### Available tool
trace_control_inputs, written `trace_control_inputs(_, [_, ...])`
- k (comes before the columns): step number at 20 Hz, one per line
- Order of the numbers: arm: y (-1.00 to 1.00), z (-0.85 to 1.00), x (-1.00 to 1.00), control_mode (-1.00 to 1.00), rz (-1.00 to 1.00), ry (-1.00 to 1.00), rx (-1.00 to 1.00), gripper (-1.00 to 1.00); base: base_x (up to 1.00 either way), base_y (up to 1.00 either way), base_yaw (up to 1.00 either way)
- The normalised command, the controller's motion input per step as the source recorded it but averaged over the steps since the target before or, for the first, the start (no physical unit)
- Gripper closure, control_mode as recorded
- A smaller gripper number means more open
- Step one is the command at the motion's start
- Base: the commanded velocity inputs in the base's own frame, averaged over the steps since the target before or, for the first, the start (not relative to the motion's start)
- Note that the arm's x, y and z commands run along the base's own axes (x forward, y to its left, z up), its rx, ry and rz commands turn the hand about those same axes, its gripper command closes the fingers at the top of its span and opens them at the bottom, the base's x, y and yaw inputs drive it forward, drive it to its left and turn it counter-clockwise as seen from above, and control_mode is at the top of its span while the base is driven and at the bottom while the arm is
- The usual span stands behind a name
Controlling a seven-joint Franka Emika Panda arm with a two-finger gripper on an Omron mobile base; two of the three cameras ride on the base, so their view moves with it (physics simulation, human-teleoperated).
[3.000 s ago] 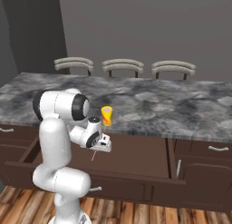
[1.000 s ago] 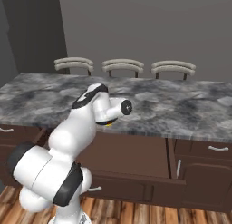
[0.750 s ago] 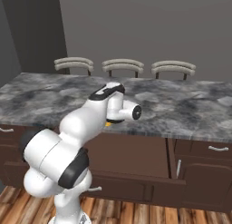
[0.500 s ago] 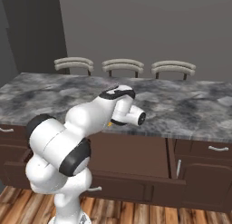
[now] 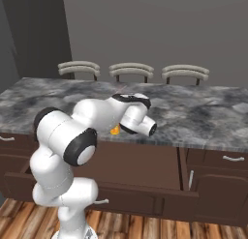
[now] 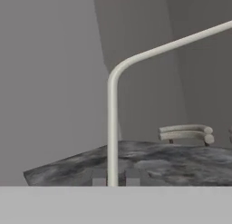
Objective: Pick up the straw from the right drawer and put it inside the smoothie cup.
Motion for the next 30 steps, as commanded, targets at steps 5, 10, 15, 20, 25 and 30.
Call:
trace_control_inputs(5, [0.02, 0.02, 0.33, -1.0, 0.0, 0.0, 0.0, 1.0, 0.0, 0.0, 0.0])
trace_control_inputs(10, [0.04, 0.0, 0.38, -1.0, 0.0, 0.03, -0.01, 1.0, 0.0, 0.0, 0.0])
trace_control_inputs(15, [0.04, 0.0, 0.33, -1.0, 0.0, 0.0, 0.0, 1.0, 0.0, 0.0, 0.0])
trace_control_inputs(20, [0.0, -0.14, 0.23, -1.0, 0.0, 0.0, 0.0, 1.0, 0.0, 0.0, 0.0])
trace_control_inputs(25, [0.04, -0.31, 0.08, -1.0, 0.0, 0.0, -0.02, 1.0, 0.0, 0.0, 0.0])
trace_control_inputs(30, [0.12, -0.25, 0.15, -1.0, 0.0, 0.0, -0.03, 1.0, 0.0, 0.0, 0.0])
